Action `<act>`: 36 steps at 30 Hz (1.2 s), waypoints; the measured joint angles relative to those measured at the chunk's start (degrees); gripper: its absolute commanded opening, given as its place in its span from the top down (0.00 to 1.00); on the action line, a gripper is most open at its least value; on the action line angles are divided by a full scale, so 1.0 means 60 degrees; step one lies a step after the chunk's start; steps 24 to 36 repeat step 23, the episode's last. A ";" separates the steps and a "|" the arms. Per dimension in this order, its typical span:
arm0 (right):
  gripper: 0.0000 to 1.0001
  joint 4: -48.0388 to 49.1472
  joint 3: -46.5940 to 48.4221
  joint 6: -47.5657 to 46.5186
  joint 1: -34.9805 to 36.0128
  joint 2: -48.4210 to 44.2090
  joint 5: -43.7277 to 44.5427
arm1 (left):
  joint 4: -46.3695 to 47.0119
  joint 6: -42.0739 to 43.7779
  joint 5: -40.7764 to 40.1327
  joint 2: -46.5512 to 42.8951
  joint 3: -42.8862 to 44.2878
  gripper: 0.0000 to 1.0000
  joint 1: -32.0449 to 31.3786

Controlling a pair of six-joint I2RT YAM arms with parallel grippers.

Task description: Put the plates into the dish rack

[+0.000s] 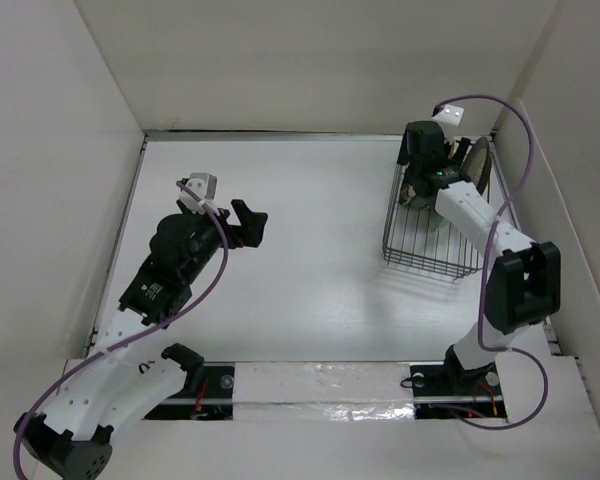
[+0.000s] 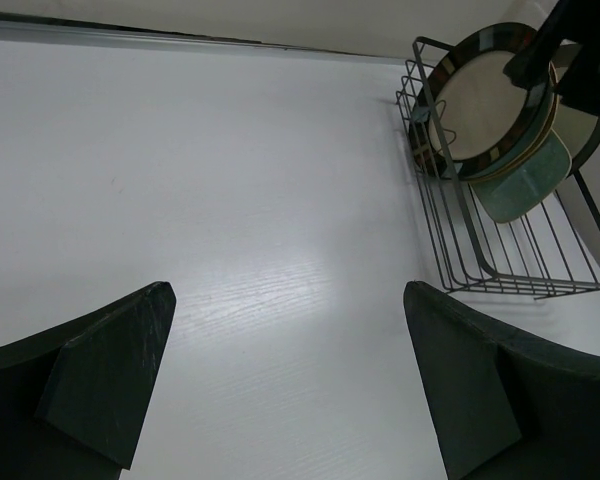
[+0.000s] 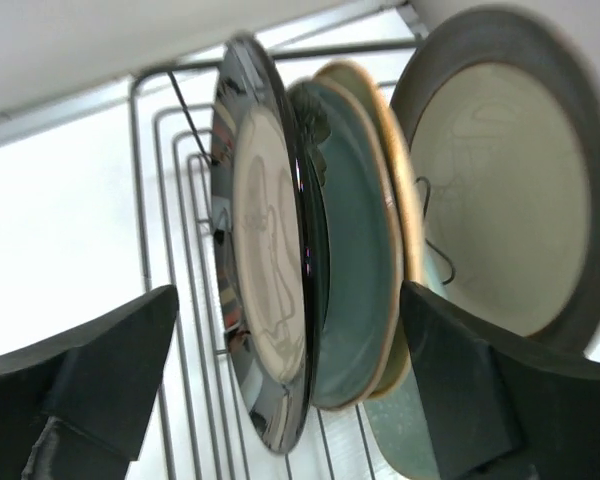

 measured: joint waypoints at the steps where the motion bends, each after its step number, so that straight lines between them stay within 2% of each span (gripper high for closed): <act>1: 0.00 -0.0004 -0.0007 0.0011 0.0004 -0.0237 -0.0018 | -0.0011 0.0007 -0.0040 -0.0004 0.0000 0.01 0.0000; 12: 0.00 0.0025 -0.0328 0.0055 0.0659 -0.3475 -0.0517 | -0.0025 0.0084 -0.0375 -0.0004 0.0036 0.01 0.0000; 16: 0.00 0.0051 -0.1035 0.0091 0.1435 -0.4878 -0.1144 | -0.0098 0.0095 -0.0525 -0.0004 0.0291 0.01 0.0000; 19: 0.00 0.0244 -0.1996 0.0197 0.2051 -0.6473 -0.2051 | -0.0113 0.0087 -0.0594 -0.0073 0.0605 0.02 0.0004; 23: 0.00 0.0616 -0.2962 0.0448 0.2317 -0.8357 -0.3024 | -0.0036 0.0066 -0.0586 -0.0302 0.0798 0.01 0.0000; 36: 0.00 0.0616 -0.2962 0.0448 0.2317 -0.8357 -0.3024 | -0.0036 0.0066 -0.0586 -0.0302 0.0798 0.01 0.0000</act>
